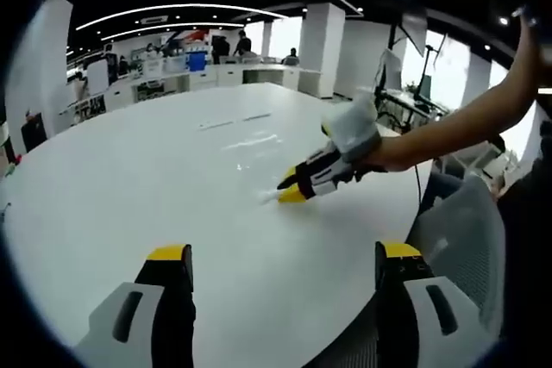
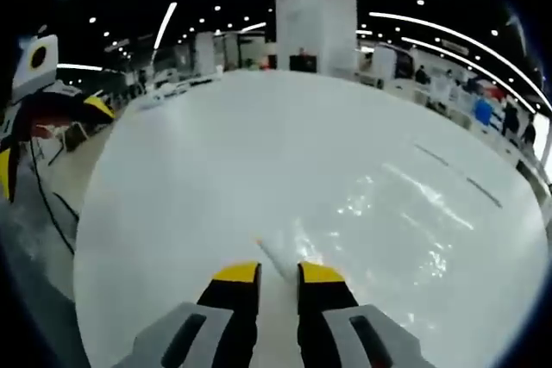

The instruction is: Open the resealable bag by pulling the two sides of the seal apart until the entire bag opening is separated and visibly accessible.

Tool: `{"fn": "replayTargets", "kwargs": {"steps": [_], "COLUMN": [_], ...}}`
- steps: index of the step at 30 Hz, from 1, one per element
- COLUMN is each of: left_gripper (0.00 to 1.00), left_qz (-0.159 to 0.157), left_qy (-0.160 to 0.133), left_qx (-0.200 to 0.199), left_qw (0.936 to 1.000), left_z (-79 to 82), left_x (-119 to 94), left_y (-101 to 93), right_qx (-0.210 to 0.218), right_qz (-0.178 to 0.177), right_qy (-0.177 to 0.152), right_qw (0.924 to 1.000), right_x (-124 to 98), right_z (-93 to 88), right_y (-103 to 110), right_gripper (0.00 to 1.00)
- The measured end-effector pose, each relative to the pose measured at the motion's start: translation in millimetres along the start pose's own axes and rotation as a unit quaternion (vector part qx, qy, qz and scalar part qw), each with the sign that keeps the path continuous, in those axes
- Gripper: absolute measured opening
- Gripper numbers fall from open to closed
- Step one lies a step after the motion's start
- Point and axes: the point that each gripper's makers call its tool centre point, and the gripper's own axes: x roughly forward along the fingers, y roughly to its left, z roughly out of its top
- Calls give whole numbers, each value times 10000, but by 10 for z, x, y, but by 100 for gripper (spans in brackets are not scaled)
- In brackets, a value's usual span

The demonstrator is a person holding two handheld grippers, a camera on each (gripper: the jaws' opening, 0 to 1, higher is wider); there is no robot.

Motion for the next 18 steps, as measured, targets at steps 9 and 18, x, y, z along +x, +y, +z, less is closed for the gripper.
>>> {"fn": "replayTargets", "kwargs": {"steps": [9,18], "left_gripper": [84,84], "left_qz": [98,57], "left_qy": [119,168], "left_qx": [84,41], "left_qw": [9998,9998], "left_z": [-2,-29], "left_x": [9,29], "left_y": [40,-9], "right_qx": [-139,-605], "right_qz": [-80,12], "right_qy": [-54,103], "right_qw": [9999,9981], "right_x": [4,-20], "right_z": [-35,-37], "right_y": [-35,-74], "right_gripper": [11,1]}}
